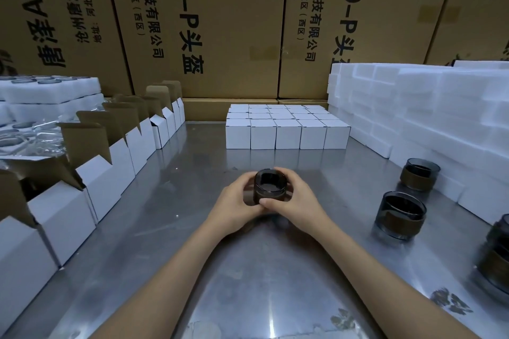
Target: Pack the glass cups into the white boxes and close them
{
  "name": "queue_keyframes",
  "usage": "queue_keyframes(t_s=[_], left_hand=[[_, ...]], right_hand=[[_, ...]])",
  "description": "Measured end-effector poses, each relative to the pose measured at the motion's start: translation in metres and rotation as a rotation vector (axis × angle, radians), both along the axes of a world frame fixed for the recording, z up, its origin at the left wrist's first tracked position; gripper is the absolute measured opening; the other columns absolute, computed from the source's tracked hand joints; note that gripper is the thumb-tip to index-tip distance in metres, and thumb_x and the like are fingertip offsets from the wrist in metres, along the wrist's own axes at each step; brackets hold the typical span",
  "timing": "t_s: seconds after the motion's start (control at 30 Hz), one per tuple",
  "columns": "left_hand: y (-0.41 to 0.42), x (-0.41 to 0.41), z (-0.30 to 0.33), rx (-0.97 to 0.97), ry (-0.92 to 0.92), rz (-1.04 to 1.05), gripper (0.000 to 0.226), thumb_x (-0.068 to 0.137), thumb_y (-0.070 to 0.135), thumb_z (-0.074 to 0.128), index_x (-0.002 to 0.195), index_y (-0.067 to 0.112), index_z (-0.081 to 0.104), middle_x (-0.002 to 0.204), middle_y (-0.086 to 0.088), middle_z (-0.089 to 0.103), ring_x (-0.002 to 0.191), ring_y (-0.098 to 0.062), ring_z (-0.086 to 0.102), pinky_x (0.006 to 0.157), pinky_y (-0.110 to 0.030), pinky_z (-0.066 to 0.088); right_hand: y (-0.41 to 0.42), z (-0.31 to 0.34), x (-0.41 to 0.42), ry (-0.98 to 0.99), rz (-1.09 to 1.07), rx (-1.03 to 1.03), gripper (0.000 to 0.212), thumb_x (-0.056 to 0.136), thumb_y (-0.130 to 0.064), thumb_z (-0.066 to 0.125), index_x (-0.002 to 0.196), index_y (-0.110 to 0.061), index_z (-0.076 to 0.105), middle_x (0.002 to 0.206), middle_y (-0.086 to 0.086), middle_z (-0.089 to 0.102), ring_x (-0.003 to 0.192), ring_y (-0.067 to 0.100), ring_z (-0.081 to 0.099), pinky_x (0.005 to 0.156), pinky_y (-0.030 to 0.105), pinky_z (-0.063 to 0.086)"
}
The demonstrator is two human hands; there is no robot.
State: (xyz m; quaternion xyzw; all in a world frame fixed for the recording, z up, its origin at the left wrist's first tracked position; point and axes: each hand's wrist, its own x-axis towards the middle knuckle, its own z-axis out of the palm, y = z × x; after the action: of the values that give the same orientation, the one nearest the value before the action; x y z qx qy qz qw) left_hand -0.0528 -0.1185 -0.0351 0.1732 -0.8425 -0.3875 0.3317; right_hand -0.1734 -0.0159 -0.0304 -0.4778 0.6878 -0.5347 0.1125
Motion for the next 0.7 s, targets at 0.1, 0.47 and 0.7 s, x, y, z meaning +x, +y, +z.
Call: queue_keyframes(t_s=[0.1,0.47,0.7], left_hand=[[0.002,0.002,0.004,-0.094,0.096,0.035,0.063,0.070,0.003,0.078,0.121,0.030,0.051,0.114,0.020,0.060,0.110,0.001,0.056,0.093,-0.009,0.039],[0.002,0.005,0.009,-0.034,0.115,-0.048,0.057,0.074,0.007,0.079,0.127,0.010,0.056,0.121,0.001,0.065,0.116,-0.011,0.058,0.101,-0.026,0.044],[0.003,0.001,0.017,0.645,0.108,-0.234,0.063,0.078,0.059,0.061,0.115,0.009,0.067,0.112,-0.015,0.070,0.109,-0.030,0.065,0.103,-0.048,0.045]], right_hand=[[0.002,0.004,0.003,0.063,0.006,-0.124,0.067,0.063,-0.008,0.086,0.112,-0.033,0.047,0.109,-0.021,0.058,0.104,-0.008,0.054,0.092,0.012,0.042],[0.008,0.012,0.003,0.043,0.045,-0.133,0.063,0.066,-0.017,0.087,0.114,-0.030,0.049,0.112,-0.018,0.058,0.104,-0.009,0.052,0.086,0.008,0.041],[0.014,0.022,0.000,-0.346,0.225,-0.071,0.062,0.073,-0.031,0.080,0.130,-0.032,0.054,0.123,-0.005,0.063,0.110,0.011,0.062,0.084,0.029,0.055]])
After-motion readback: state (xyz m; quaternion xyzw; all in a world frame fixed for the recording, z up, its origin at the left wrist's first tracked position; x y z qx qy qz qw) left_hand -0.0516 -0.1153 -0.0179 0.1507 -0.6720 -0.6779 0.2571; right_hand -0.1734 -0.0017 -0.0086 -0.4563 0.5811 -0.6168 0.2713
